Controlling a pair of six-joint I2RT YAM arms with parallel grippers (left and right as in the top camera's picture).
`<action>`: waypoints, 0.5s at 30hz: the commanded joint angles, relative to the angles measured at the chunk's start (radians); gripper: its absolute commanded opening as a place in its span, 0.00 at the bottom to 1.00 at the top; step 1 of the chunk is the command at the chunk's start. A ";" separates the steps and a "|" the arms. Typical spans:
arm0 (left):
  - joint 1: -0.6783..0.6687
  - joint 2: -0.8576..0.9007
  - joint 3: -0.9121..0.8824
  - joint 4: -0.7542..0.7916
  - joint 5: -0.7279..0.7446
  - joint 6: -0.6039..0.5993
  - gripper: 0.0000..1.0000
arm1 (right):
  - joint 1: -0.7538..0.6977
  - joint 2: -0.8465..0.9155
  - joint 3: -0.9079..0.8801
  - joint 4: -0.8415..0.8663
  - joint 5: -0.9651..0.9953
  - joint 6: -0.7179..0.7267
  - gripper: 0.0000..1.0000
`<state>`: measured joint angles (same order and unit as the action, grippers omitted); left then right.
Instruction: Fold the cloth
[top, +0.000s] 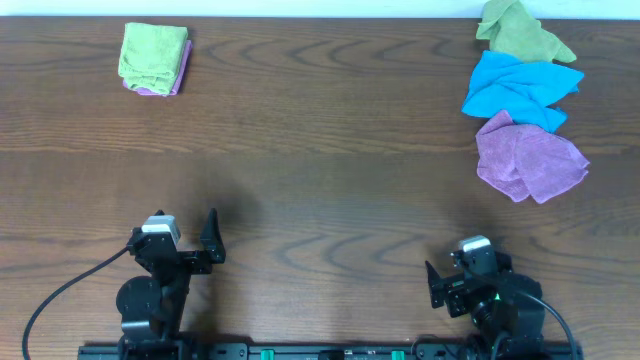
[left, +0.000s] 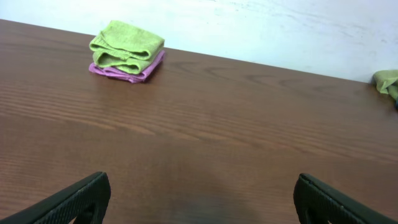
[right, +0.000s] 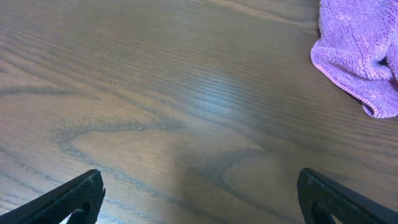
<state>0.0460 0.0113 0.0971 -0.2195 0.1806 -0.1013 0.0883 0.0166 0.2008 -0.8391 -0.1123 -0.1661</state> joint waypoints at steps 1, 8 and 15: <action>0.005 -0.007 -0.027 -0.004 0.003 -0.003 0.96 | 0.012 -0.011 -0.015 0.002 -0.003 -0.007 0.99; 0.005 -0.007 -0.027 -0.004 0.003 -0.003 0.95 | 0.012 -0.011 -0.015 0.002 -0.003 -0.007 0.99; 0.005 -0.007 -0.027 -0.004 0.003 -0.003 0.95 | 0.012 -0.011 -0.015 0.002 -0.003 -0.007 0.99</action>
<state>0.0460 0.0109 0.0971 -0.2195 0.1806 -0.1013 0.0883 0.0166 0.2008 -0.8387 -0.1123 -0.1661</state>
